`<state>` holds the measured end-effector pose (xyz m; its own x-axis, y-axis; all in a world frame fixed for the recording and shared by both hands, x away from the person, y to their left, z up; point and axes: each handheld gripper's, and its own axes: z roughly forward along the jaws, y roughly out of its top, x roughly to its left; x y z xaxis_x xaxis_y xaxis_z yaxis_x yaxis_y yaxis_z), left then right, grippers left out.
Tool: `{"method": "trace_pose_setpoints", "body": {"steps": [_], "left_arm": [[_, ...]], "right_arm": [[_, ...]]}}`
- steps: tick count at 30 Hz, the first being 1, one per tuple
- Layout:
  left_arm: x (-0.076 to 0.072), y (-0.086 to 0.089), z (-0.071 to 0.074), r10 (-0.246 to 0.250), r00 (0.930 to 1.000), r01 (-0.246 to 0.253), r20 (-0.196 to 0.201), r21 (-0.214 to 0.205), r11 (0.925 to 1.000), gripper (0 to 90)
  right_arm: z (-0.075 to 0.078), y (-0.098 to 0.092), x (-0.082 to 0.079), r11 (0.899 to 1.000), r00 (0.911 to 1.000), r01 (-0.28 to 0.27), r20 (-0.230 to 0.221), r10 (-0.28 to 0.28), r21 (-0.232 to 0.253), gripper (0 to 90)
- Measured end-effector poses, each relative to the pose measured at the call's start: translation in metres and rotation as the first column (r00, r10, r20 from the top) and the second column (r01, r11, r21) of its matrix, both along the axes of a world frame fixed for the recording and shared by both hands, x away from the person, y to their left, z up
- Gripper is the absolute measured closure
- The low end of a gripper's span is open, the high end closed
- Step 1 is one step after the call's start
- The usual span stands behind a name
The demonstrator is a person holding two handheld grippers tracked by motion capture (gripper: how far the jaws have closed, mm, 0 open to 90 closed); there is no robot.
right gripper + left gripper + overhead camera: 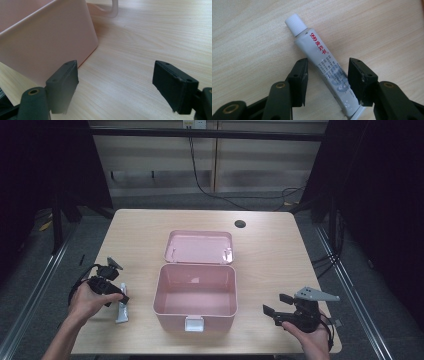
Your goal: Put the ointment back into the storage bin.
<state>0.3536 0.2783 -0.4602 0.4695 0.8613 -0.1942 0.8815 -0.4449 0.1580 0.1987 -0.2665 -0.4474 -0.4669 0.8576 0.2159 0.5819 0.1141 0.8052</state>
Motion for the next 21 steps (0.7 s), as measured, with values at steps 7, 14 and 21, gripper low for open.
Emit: {"method": "trace_pose_setpoints", "body": {"steps": [7, 14, 21], "left_arm": [[0.002, -0.004, -0.003, -0.007, 1.0, 0.007, -0.003, -0.006, 1.0, 50.3], [0.001, -0.011, -0.005, -0.028, 0.9996, 0.028, 0.008, 0.018, 0.9994, 53.1], [0.001, -0.012, -0.005, -0.073, 0.997, 0.072, 0.024, 0.053, 0.996, 66.7]], "right_arm": [[0.0, 0.0, 0.0, 1.0, 1.0, 0.001, -0.005, -0.001, 0.001, 20.5], [0.0, 0.0, 0.0, 1.0, 1.0, 0.001, -0.007, -0.001, 0.0, 20.3], [-0.001, 0.0, 0.001, 1.0, 1.0, 0.0, -0.01, 0.0, 0.0, 20.1]]}}
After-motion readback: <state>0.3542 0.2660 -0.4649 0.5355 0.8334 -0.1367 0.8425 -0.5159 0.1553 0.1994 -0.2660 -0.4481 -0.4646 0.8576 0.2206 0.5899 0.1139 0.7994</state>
